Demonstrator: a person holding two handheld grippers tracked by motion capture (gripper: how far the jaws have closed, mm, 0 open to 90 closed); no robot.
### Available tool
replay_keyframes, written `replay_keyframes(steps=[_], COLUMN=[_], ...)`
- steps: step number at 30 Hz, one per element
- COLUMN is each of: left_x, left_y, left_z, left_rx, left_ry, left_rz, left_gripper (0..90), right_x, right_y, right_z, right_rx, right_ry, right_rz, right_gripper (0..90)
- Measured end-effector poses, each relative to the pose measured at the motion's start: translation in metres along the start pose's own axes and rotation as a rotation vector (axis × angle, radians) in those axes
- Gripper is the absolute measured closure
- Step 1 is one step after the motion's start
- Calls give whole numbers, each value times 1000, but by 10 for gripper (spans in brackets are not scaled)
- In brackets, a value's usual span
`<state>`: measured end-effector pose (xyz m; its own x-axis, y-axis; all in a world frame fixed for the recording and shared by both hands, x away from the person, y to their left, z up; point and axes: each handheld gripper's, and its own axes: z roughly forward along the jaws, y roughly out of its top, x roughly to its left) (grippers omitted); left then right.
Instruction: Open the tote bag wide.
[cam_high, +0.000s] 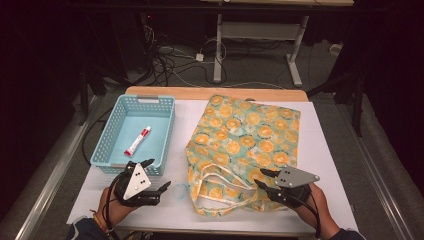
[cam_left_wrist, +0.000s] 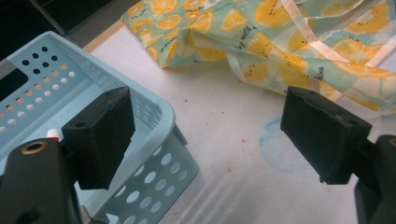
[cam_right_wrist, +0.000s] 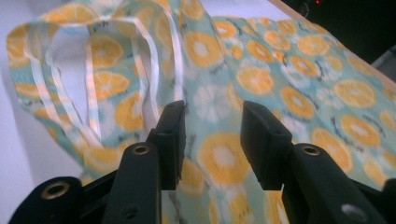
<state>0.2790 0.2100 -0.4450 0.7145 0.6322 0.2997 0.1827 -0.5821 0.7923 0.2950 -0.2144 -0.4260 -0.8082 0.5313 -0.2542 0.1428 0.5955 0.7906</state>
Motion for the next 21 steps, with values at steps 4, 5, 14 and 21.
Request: replay_keyframes(steps=[4,5,14,21], left_x=[0,0,0,0], left_y=[-1,-1,-3,-4], left_z=[-2,-2,-3,-3], left_rx=[-1,-1,6,13], left_ry=[3,3,0,-4], left_rz=[-6,-6,-14,-14], left_gripper=[172,172,172,172], right_x=[3,4,8,9], right_y=[22,26,50,61], right_z=[10,14,63,98], right_rx=[-21,-20,60,74], right_ry=[41,51,119,122], right_rz=[-40,-53,-124,-129], right_gripper=[616,614,507,468])
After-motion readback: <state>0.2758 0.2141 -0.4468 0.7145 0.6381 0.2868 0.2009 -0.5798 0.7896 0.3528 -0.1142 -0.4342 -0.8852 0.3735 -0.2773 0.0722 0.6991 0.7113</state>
